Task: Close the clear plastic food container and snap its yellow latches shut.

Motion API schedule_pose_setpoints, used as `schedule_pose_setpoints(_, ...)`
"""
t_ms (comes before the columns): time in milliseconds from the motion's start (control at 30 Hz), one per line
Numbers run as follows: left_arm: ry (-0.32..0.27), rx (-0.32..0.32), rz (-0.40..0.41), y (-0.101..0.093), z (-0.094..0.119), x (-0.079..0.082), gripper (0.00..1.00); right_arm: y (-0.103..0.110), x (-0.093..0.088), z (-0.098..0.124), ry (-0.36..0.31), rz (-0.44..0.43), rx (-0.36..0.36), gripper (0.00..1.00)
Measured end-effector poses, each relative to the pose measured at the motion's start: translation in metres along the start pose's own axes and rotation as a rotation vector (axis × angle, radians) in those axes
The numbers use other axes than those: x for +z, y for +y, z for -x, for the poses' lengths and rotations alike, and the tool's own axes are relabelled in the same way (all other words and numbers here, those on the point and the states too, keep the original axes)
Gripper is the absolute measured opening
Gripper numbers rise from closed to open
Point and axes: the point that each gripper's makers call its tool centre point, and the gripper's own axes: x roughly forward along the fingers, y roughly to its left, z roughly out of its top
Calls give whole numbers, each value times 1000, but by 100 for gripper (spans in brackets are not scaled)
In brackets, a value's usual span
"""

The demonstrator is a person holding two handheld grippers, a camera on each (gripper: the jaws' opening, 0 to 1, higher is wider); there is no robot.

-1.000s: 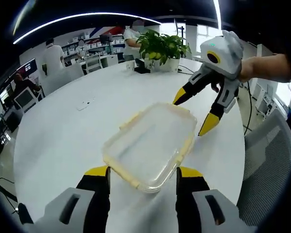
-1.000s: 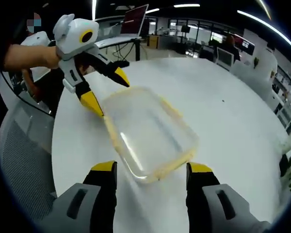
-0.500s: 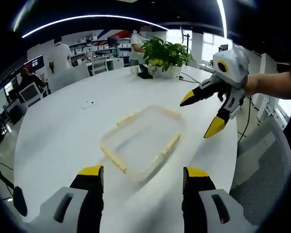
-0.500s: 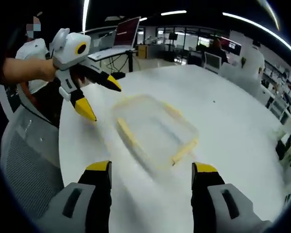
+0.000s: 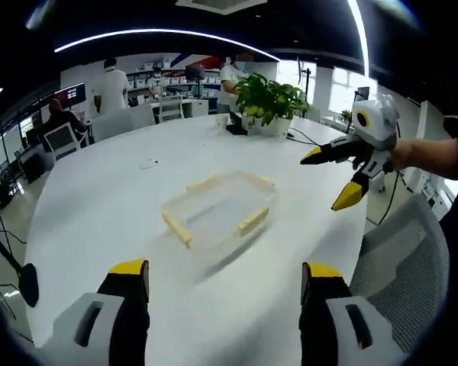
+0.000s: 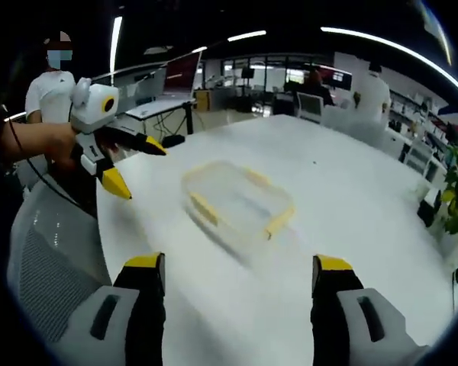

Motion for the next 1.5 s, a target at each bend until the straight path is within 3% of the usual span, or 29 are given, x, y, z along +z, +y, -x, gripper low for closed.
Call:
schedule_pose_setpoints(533, -35, 12, 0, -15, 30, -6, 99, 4, -16, 27, -4, -16, -38, 91)
schedule_pose_setpoints(833, -41, 20, -10, -18, 34, -5, 99, 4, -20, 37, -9, -26, -53, 99)
schedule_pose_setpoints(1500, -50, 37, 1, -15, 41, -4, 99, 7, -23, 40, -5, -21, -47, 99)
